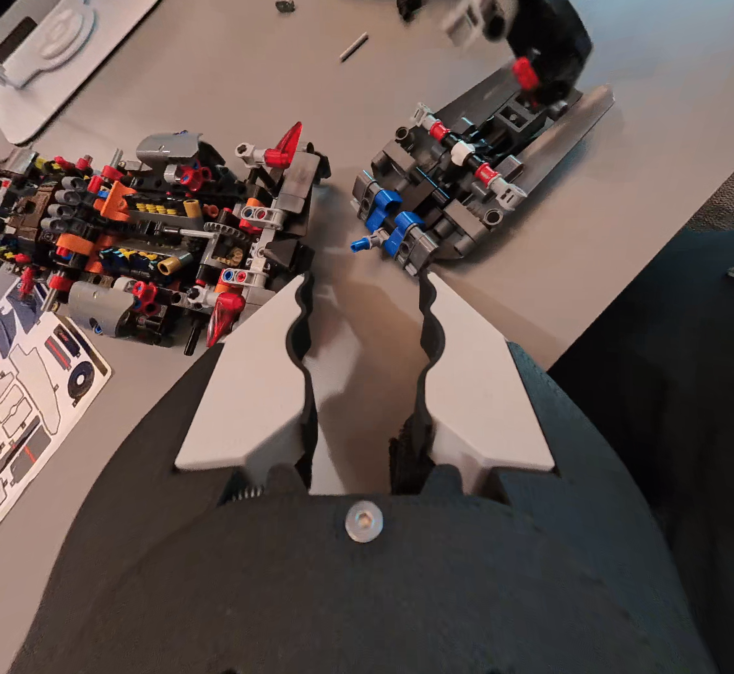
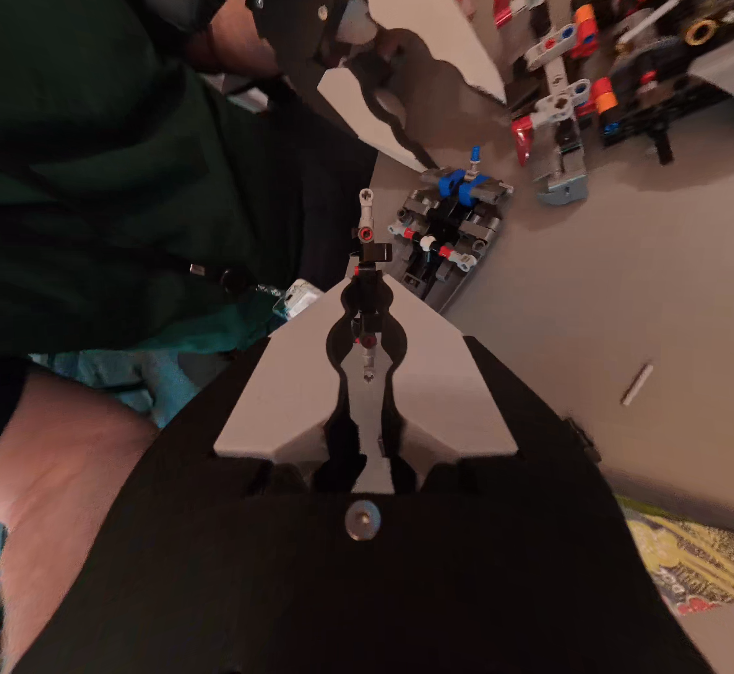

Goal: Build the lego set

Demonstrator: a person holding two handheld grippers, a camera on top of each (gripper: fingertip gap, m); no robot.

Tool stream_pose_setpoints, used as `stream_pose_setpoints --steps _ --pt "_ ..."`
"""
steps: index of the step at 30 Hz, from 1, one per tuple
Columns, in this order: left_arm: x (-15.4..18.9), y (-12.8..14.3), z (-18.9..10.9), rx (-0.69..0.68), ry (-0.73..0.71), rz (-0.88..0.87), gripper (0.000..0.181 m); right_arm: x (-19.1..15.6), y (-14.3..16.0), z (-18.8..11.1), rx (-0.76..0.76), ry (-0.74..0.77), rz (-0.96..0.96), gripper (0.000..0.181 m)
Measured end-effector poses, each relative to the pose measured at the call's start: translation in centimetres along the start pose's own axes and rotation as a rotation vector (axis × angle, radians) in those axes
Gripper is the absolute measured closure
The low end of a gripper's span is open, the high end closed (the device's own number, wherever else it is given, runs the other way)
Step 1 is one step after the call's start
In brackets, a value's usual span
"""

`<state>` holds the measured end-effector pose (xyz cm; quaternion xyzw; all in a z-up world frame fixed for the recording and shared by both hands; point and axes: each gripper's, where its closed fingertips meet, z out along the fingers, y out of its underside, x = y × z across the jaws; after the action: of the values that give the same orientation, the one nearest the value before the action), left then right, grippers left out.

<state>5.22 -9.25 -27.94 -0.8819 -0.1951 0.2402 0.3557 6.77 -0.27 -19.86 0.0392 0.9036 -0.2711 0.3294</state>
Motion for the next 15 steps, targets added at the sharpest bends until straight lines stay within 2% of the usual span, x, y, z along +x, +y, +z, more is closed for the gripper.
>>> stream_pose_setpoints --steps 6,10,15 --pt "-0.4 0.0 0.4 -0.018 -0.037 -0.011 0.139 0.0 0.6 2.0 -0.249 -0.093 -0.101 0.177" --pt "-0.9 -0.1 0.6 -0.026 -0.093 -0.006 0.147 0.0 0.5 2.4 -0.328 -0.131 -0.171 0.177" --pt "-1.1 -0.2 0.8 -0.023 -0.121 -0.009 0.15 0.2 0.0 3.0 -0.399 -0.145 -0.268 0.176"
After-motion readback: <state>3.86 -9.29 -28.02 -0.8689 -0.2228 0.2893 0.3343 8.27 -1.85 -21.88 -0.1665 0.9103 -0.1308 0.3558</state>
